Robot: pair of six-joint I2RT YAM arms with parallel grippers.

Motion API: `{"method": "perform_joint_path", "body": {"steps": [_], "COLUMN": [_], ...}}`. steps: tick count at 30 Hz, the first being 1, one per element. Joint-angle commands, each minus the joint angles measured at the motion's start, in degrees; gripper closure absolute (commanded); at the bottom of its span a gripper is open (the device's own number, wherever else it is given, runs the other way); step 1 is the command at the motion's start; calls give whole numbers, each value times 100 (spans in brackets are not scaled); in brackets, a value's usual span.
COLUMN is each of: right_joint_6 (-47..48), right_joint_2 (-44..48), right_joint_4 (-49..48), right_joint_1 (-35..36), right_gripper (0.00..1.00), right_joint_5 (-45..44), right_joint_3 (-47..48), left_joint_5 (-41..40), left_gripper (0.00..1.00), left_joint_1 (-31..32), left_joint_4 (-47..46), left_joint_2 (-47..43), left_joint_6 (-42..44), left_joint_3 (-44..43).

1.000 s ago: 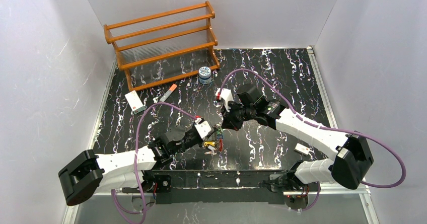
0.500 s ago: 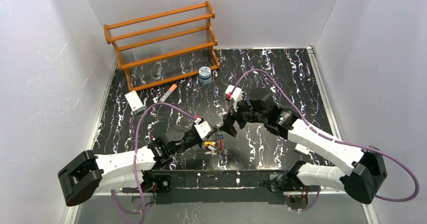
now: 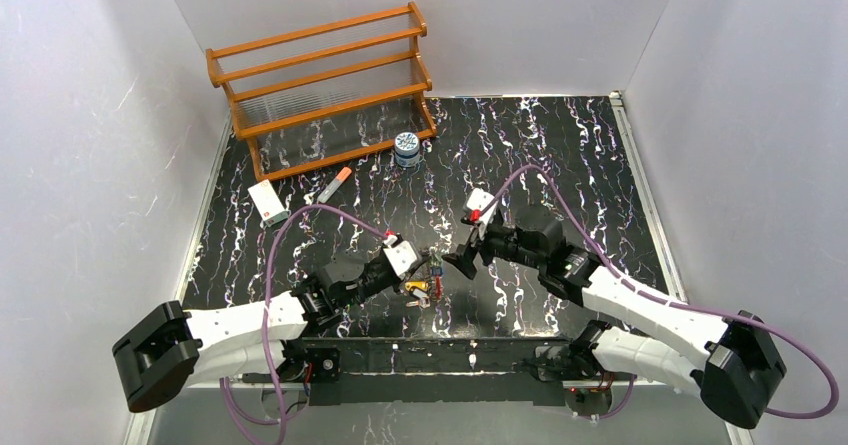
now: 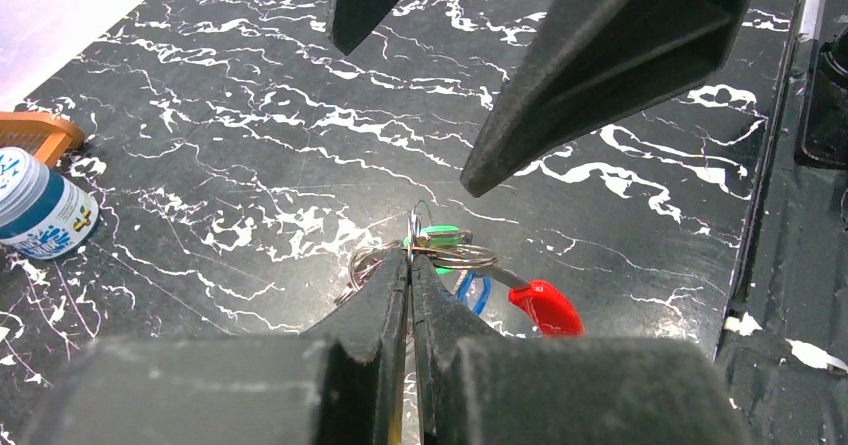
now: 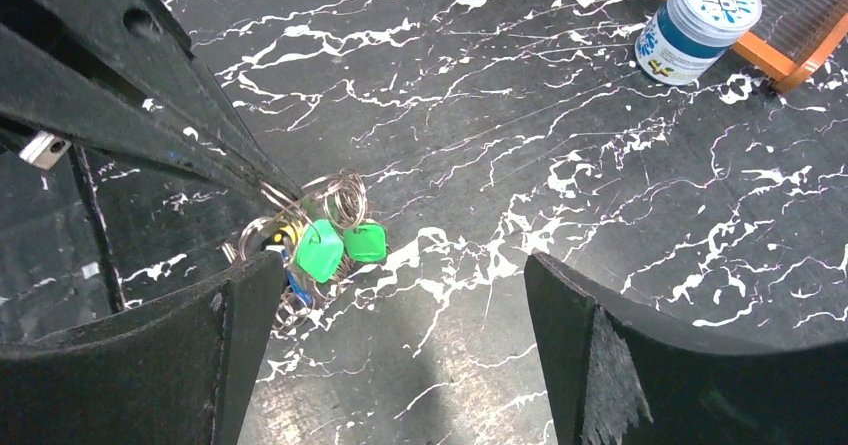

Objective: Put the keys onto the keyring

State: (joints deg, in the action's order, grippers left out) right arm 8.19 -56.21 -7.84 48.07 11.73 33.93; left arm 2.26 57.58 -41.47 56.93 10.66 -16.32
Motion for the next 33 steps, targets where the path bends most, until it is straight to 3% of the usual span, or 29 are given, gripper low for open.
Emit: {"method": "perform_joint_path", "body": {"steps": [1, 8, 16, 25, 33], "right_joint_6": [254, 141, 1193, 1849, 1986], "right_joint_2": [273, 207, 199, 101, -205], "right_joint_4": [-1311, -2016, -2204, -1864, -1835], "right_joint_1": [5, 8, 4, 3, -1], "right_gripper": [1, 1, 2, 26, 38], "right_joint_5": [18, 240, 1610, 1868, 2061], "right_joint_3": [-387, -664, -895, -847, -686], "left_joint_5": [-59, -3, 68, 125, 214], "left_gripper": [100, 100, 100, 100, 100], "left_joint_1": [7, 10, 8, 10, 7], "left_joint_4": [-98, -98, -98, -98, -98], "left_joint_2": [-211, -270, -209, -169, -129], "left_joint_6": [-4, 14, -12, 26, 42], "left_joint_3": [107, 155, 146, 111, 74]}}
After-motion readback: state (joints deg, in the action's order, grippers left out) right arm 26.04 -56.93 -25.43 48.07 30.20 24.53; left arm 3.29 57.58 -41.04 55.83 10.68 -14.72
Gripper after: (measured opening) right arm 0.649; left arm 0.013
